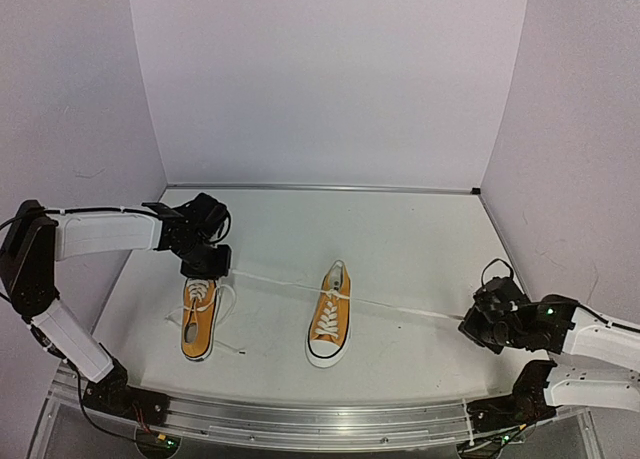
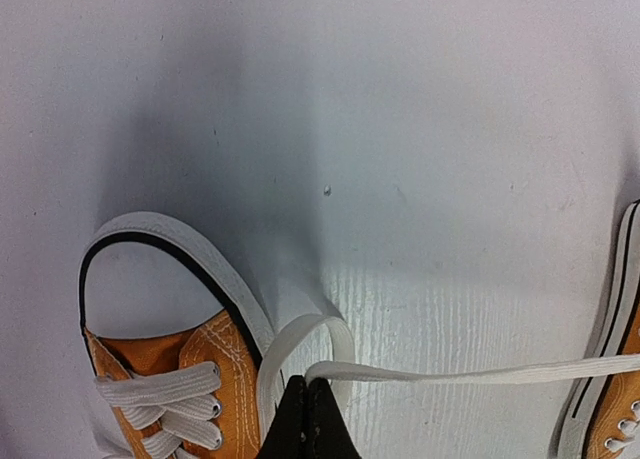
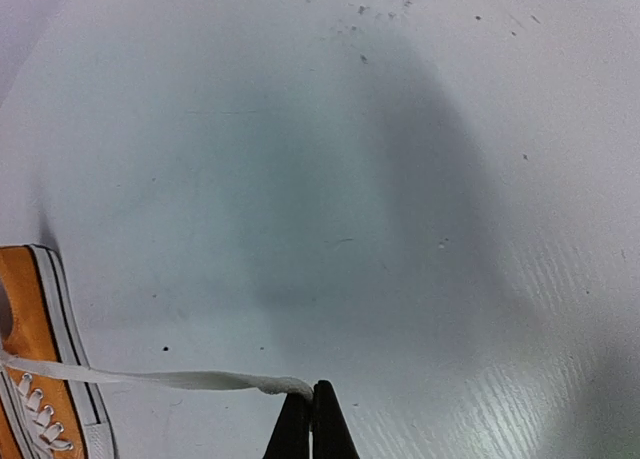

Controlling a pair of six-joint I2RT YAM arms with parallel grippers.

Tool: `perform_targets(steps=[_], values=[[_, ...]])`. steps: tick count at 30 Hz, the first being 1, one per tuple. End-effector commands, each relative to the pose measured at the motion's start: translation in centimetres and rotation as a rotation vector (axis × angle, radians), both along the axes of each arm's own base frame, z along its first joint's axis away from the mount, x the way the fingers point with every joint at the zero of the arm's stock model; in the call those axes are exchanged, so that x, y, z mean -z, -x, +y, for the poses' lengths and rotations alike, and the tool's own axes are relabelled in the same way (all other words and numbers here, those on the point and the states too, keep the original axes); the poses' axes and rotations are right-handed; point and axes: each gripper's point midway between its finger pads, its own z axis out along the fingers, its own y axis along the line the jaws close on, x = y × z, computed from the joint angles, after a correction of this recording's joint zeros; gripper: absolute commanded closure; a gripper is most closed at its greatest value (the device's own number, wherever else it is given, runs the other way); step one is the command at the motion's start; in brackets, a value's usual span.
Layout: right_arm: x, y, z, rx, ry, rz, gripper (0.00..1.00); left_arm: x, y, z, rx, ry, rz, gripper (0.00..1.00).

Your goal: Tie the shoes

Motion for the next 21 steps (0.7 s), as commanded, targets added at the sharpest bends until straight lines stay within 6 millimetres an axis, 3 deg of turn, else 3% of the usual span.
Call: perform_targets(steps=[1, 8, 15, 21], values=[[0.9, 1.0, -3.2, 0.165, 0.061, 0.032, 1.0, 0.6, 0.6, 1.5, -0.077, -0.019, 0.012, 1.0], [0.0, 1.8, -6.0, 0.312, 0.114, 0.023, 1.0, 1.6, 1.2, 2.9, -0.118, -0.053, 0.039, 1.0], [0.2, 2.3, -7.0, 0.344, 0.15, 0.035, 1.0, 2.1, 1.4, 5.3, -0.172, -0.076, 0.054, 1.0], [-0.3, 1.0, -6.1, 0.3, 0.201, 0.032, 1.0, 2.1, 1.6, 3.6, -0.099, 0.003, 0.059, 1.0]])
